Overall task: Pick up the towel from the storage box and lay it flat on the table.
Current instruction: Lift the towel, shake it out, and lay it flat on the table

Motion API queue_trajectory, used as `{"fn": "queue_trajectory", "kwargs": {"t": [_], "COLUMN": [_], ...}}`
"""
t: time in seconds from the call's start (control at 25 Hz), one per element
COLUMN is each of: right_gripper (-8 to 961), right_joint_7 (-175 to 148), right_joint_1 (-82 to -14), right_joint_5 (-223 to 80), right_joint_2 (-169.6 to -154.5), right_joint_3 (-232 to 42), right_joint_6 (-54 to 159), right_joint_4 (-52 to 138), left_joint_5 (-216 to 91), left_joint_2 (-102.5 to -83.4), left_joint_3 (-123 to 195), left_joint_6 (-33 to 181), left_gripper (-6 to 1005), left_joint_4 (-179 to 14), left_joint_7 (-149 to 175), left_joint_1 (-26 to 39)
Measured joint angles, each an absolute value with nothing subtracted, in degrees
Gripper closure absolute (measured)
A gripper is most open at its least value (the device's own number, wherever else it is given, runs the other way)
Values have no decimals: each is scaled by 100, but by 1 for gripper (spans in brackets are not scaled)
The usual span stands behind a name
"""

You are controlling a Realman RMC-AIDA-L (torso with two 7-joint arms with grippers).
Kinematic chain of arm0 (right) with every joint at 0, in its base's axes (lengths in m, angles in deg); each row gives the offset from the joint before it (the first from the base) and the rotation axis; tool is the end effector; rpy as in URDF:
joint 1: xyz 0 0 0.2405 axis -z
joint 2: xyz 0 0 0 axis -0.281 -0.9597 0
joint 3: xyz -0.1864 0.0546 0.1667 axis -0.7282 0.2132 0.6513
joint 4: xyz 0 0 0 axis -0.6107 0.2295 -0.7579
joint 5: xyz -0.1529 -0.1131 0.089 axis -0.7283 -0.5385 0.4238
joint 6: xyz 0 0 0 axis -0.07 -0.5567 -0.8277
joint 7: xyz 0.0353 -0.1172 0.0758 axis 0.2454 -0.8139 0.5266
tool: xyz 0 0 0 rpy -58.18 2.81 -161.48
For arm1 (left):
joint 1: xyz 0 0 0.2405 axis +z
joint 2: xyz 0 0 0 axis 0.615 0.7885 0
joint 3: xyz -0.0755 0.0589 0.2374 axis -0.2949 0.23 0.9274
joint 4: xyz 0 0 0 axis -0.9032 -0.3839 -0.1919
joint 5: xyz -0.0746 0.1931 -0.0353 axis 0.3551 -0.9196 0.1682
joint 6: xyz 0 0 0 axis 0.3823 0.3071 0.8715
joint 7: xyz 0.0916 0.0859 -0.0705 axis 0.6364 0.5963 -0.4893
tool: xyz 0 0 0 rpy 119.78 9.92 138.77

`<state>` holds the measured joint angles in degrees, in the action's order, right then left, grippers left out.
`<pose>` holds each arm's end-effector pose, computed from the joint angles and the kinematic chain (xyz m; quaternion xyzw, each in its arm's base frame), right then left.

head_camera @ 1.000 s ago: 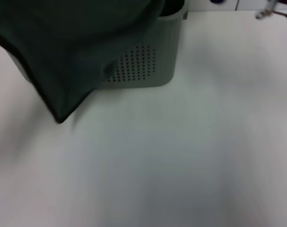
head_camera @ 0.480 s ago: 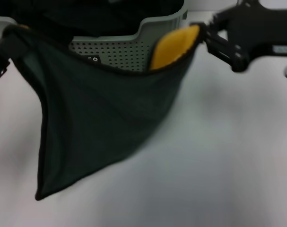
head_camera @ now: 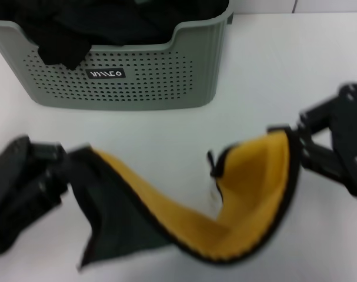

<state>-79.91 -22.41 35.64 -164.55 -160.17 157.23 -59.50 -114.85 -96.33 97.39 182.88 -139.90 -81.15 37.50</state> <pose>0.1186 0.2331 0.0824 -0.9684 0.0572 0.2364 0.0550 -0.2256 0.1887 0.0675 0.8309 0.1771 0.5269 0.0262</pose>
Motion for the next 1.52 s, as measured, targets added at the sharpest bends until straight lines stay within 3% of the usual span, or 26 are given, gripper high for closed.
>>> {"fn": "queue_trajectory", "kwargs": {"t": [0.24, 0.36, 0.48, 0.64, 0.8, 1.12, 1.32, 1.52], "right_gripper": [825, 823, 821, 819, 816, 811, 808, 805], "right_joint_7": [-8048, -8106, -8348, -8689, -9219, -10392, -10862, -11019], "right_joint_1": [-1361, -1156, -1189, -1625, -2519, -4209, -4486, -4259], "right_joint_5": [4321, 4528, 4480, 4186, 3921, 3791, 3757, 3763], "right_joint_2": [-16437, -16449, -16451, -16452, -16438, -16462, -16495, -16473], "right_joint_3": [-15675, -15582, -15709, -15916, -16200, -16178, -16206, -16146], "right_joint_6": [16181, 16310, 16291, 16136, 15757, 15325, 15061, 15325], "right_joint_4": [-6281, -6130, -5765, -4851, -3253, -360, 86, -539], "left_joint_5": [-11159, -11091, -11296, -11729, -12211, -12255, -12231, -12241], "left_joint_2": [-9445, -9336, -9348, -9276, -9100, -9081, -9113, -9156], "left_joint_3": [10466, 10712, 10505, 9867, 9360, 8777, 8587, 8164], "left_joint_6": [18292, 18290, 18279, 18261, 18247, 17687, 17190, 17056], "left_gripper": [984, 984, 984, 984, 984, 983, 983, 983], "left_joint_4": [-14184, -13976, -13219, -11499, -10118, -10030, -10053, -10104], "left_joint_7": [-8191, -8149, -7993, -7612, -6922, -6626, -6563, -6465], "left_joint_1": [4017, 4080, 3839, 2899, 2237, 2179, 2199, 2252]}}
